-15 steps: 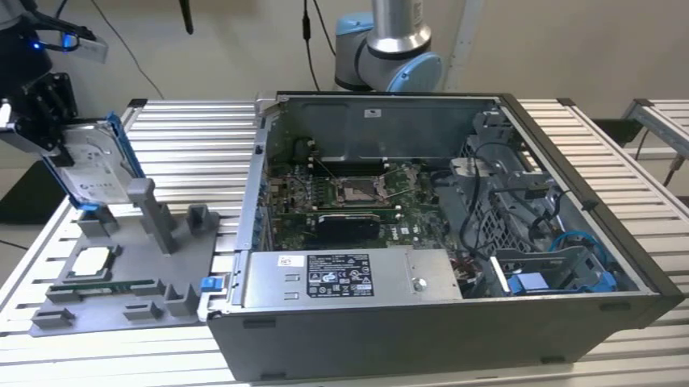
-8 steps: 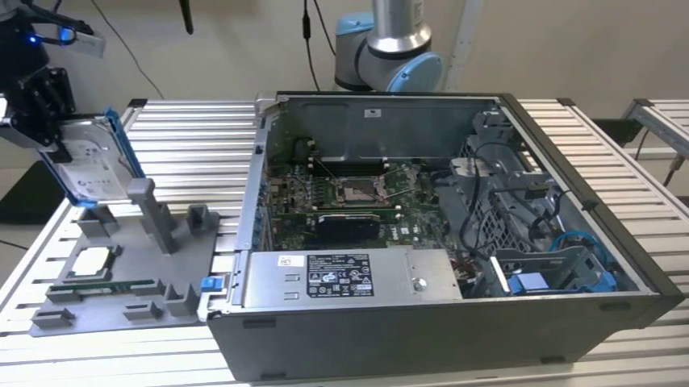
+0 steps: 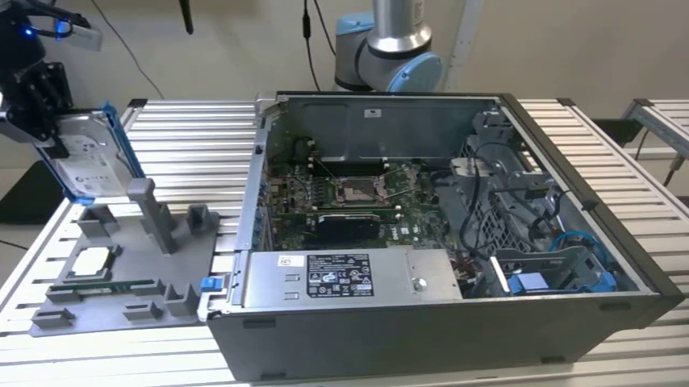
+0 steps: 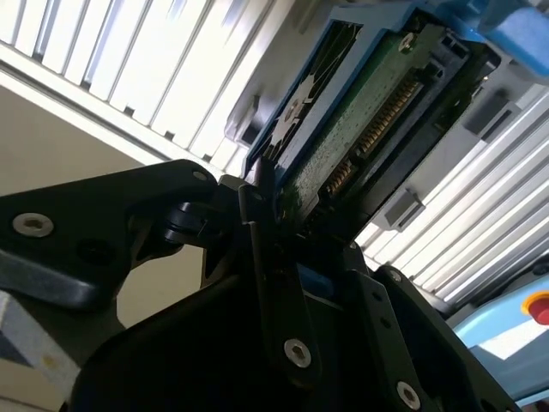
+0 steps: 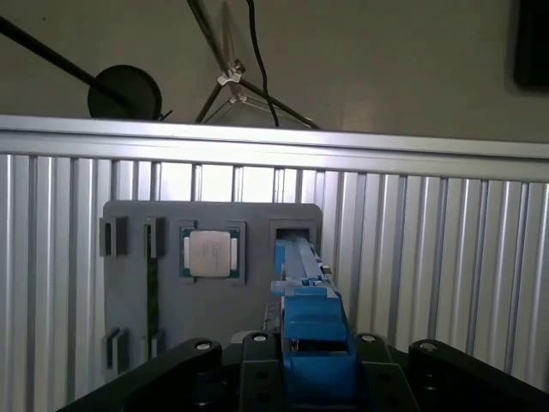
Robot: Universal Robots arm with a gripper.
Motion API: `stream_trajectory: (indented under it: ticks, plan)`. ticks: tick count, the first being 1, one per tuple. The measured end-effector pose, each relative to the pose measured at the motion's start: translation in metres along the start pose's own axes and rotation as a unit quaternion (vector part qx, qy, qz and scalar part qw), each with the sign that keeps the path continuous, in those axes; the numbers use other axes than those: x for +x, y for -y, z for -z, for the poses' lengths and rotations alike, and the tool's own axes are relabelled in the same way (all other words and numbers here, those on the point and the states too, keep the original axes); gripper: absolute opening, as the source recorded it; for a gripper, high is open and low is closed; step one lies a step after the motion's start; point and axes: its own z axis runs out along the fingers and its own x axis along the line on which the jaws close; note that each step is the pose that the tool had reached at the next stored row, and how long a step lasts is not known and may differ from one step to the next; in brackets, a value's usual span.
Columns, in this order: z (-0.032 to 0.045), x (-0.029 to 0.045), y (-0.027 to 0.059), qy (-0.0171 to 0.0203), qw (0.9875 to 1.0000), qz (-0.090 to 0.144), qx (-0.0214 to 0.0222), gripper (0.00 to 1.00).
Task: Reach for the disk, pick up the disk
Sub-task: 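Pick up the disk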
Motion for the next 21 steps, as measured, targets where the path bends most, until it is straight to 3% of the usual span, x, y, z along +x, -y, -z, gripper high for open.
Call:
stream_trajectory:
  ticks: [21]
  plan:
    - [0.0219,-0.0003,-0.0003,0.0,1.0,0.0,0.0,0.0]
